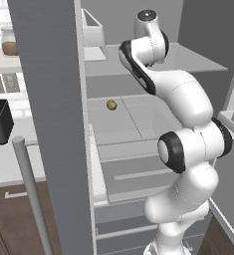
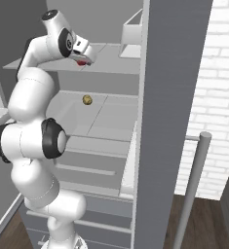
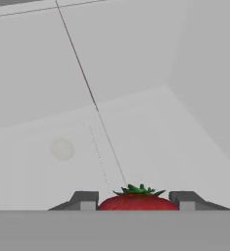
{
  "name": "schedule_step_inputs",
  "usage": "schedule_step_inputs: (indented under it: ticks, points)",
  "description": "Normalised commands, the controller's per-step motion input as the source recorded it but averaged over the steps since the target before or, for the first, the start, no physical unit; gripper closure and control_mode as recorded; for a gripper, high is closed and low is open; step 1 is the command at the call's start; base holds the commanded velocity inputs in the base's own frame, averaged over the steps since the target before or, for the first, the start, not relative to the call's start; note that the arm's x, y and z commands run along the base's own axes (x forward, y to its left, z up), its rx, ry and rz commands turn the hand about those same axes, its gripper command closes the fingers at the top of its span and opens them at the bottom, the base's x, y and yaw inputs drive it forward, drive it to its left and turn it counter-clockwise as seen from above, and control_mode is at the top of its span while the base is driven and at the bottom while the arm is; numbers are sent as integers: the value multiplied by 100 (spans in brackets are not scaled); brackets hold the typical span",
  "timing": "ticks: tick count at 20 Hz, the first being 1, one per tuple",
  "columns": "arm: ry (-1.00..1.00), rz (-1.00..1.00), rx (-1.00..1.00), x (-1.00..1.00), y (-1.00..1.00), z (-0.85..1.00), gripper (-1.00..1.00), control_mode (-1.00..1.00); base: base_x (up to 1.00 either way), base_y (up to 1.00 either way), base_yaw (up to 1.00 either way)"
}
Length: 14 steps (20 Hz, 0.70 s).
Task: Take the strawberry from the fridge and place it on top of the pancake, located on the dining counter.
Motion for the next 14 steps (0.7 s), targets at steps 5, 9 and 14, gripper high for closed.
schedule_step_inputs:
  ticks: [5,9,14]
  points:
    - [-7,2,2,-1,0,-15,100,-100,0,0,0]
    - [-24,23,0,0,-8,0,100,-100,0,0,0]
    - [-9,23,0,-26,-4,0,100,-100,0,0,0]
